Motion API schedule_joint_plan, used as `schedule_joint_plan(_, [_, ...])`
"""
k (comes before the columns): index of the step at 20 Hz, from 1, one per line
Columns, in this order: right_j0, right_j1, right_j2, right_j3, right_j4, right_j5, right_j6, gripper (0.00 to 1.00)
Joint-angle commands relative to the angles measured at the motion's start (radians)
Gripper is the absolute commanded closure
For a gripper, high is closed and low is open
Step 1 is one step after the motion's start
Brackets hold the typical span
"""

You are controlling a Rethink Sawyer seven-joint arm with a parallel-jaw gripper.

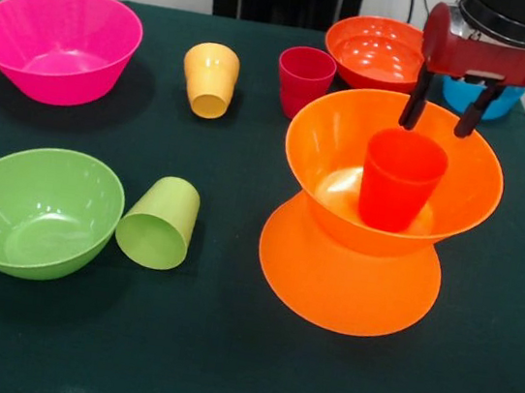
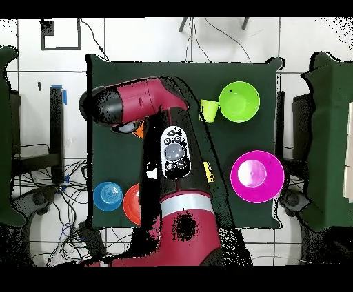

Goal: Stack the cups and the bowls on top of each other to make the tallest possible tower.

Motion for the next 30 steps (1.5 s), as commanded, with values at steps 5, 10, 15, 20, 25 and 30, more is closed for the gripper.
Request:
schedule_joint_plan(5, [-0.017, -0.009, 0.036, 0.069, 0.027, 0.024, 0.014, 0.0])
schedule_joint_plan(10, [-0.019, -0.035, 0.038, 0.07, 0.038, 0.05, 0.003, 0.0])
schedule_joint_plan(15, [-0.021, -0.076, 0.028, 0.072, 0.047, 0.092, -0.013, 0.0])
schedule_joint_plan(20, [-0.038, -0.124, 0.024, 0.077, 0.058, 0.133, -0.046, 0.0])
schedule_joint_plan(25, [-0.055, -0.15, 0.029, 0.076, 0.068, 0.16, -0.059, 0.0])
schedule_joint_plan(30, [-0.057, -0.17, 0.021, 0.066, 0.063, 0.188, -0.045, 0.0])
